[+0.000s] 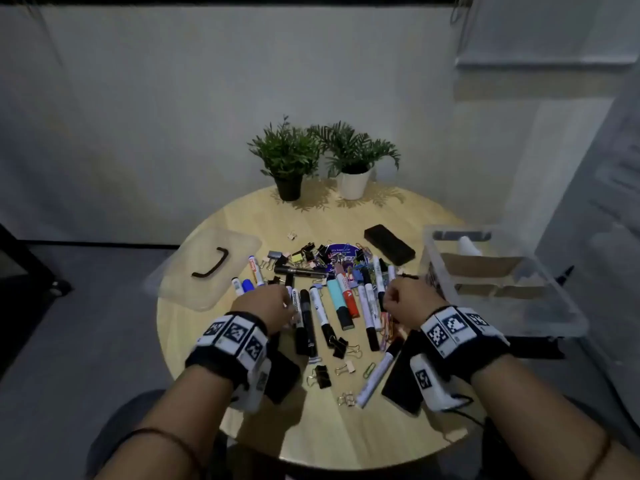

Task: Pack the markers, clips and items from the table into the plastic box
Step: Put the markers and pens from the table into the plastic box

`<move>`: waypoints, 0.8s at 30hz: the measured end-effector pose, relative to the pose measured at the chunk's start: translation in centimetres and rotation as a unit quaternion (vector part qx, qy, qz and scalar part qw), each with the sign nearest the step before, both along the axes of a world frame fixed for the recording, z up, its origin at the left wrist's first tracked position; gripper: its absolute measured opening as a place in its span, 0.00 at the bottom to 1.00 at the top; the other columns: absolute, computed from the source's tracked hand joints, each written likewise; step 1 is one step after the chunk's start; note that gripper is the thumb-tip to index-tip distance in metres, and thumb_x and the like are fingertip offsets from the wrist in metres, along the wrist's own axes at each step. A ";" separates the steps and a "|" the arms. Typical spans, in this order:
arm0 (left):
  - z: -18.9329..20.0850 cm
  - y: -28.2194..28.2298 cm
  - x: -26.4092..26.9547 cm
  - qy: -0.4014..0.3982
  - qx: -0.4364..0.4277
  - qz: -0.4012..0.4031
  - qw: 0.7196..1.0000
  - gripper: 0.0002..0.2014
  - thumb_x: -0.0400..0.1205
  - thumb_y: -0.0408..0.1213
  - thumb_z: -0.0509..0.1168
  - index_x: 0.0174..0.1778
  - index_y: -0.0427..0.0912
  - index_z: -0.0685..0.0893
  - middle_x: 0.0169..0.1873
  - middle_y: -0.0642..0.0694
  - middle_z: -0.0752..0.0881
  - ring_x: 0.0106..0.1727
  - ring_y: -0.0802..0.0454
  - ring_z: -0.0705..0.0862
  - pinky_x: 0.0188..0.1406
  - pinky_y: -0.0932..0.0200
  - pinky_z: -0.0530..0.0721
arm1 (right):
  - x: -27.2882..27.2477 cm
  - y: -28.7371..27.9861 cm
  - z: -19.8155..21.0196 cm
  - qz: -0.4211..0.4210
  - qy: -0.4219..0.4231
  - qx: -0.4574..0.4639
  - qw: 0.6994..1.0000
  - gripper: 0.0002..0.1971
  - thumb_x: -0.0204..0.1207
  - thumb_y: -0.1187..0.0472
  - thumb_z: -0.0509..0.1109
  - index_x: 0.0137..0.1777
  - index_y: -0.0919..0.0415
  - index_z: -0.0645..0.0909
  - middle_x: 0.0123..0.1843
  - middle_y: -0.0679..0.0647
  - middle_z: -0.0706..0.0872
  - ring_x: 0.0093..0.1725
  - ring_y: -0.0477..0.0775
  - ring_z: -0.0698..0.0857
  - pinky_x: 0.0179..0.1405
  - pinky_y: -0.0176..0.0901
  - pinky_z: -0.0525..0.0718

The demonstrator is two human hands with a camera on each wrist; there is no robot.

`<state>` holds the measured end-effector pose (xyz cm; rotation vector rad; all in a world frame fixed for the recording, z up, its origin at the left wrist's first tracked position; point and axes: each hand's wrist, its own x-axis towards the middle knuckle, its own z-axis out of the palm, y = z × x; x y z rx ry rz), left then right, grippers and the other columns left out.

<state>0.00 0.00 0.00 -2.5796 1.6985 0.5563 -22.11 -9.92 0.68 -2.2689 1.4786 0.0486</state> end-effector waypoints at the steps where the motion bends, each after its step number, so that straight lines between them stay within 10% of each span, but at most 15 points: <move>1: -0.5 -0.7 -0.2 -0.003 0.010 0.005 1.000 0.11 0.83 0.48 0.57 0.40 0.46 0.80 0.50 0.44 0.85 0.49 0.47 0.82 0.56 0.50 0.79 | 0.4 -0.1 -0.6 -0.010 0.026 0.005 1.000 0.08 0.80 0.60 0.61 0.46 0.62 0.79 0.50 0.61 0.85 0.52 0.59 0.85 0.49 0.47 0.83; 6: -2.2 -3.1 -1.3 -0.027 0.022 0.048 0.998 0.18 0.82 0.53 0.59 0.49 0.41 0.82 0.44 0.43 0.84 0.47 0.45 0.85 0.44 0.55 0.80 | 1.9 -0.3 -2.9 0.014 0.111 0.036 0.993 0.25 0.84 0.56 0.55 0.79 0.65 0.62 0.81 0.69 0.61 0.75 0.62 0.74 0.56 0.45 0.78; 11: -3.4 -4.1 -2.0 -0.040 0.058 0.075 0.995 0.21 0.83 0.54 0.55 0.61 0.42 0.79 0.60 0.43 0.83 0.58 0.45 0.84 0.50 0.54 0.79 | 3.2 -0.7 -4.2 -0.013 0.093 -0.022 0.995 0.24 0.86 0.52 0.48 0.75 0.66 0.66 0.85 0.65 0.48 0.83 0.58 0.62 0.79 0.53 0.65; 16: -3.6 -4.8 -2.5 -0.046 0.089 0.053 0.994 0.22 0.82 0.56 0.58 0.61 0.42 0.81 0.60 0.44 0.84 0.61 0.47 0.83 0.59 0.52 0.83 | 3.9 -2.0 -4.8 -0.026 0.059 -0.001 0.998 0.12 0.83 0.54 0.55 0.49 0.62 0.75 0.76 0.68 0.71 0.82 0.59 0.62 0.81 0.56 0.63; 20: -4.0 -5.5 -3.2 -0.041 0.109 0.048 0.992 0.19 0.77 0.58 0.64 0.46 0.44 0.78 0.51 0.45 0.87 0.54 0.46 0.86 0.50 0.57 0.82 | 3.7 -2.5 -6.7 0.023 0.110 -0.029 0.993 0.19 0.84 0.50 0.50 0.69 0.54 0.73 0.85 0.68 0.38 0.84 0.67 0.35 0.83 0.63 0.43; 24: -4.0 -5.6 -3.6 -0.037 0.104 0.041 0.993 0.24 0.79 0.55 0.60 0.67 0.45 0.77 0.47 0.45 0.85 0.52 0.46 0.85 0.50 0.58 0.81 | 3.7 -2.9 -4.7 0.022 0.131 0.038 0.990 0.22 0.77 0.53 0.68 0.69 0.62 0.77 0.73 0.67 0.76 0.73 0.67 0.75 0.67 0.57 0.76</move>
